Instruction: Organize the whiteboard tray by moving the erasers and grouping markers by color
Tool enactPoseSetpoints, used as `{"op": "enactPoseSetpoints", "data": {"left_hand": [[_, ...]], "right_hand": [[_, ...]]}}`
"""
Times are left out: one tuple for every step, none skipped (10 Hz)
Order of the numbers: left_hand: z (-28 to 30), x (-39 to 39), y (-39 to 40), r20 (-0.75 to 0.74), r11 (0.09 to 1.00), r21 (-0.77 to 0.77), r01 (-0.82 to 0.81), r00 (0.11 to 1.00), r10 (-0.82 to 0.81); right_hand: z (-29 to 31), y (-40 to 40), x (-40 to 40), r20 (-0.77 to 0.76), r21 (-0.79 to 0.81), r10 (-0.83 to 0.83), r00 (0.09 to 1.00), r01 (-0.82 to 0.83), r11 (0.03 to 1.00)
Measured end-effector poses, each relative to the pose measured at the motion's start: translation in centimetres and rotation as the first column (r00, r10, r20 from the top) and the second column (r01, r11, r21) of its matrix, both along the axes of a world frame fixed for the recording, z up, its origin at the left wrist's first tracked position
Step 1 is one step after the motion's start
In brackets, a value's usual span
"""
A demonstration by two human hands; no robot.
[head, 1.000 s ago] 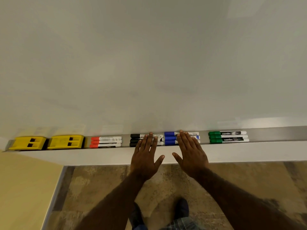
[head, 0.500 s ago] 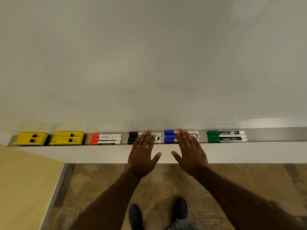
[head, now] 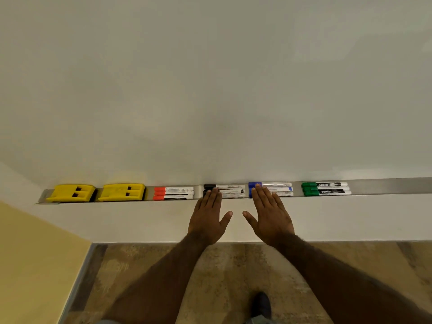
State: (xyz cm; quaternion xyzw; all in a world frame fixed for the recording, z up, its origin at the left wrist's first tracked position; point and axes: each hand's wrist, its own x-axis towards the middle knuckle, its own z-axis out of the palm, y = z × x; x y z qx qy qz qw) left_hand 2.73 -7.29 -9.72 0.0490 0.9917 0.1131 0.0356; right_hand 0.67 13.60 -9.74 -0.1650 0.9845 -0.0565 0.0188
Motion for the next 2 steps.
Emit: {"op": "enactPoseSetpoints", "data": {"left_hand": [[1.9, 0.9, -2.0, -0.052, 1.000, 0.029, -0.005, 0.999, 0.006], [3.9, 1.6, -3.8, -0.112, 0.999, 0.051, -0.004, 0.994, 0.010]], "right_hand": [[1.8, -2.0, 1.0, -0.032, -0.019, -0.008, 0.999, 0.007, 1.000], [3.4, -4.0, 2.0, -0.086, -0.027, -0.020, 0.996, 0.018, 0.999]]}}
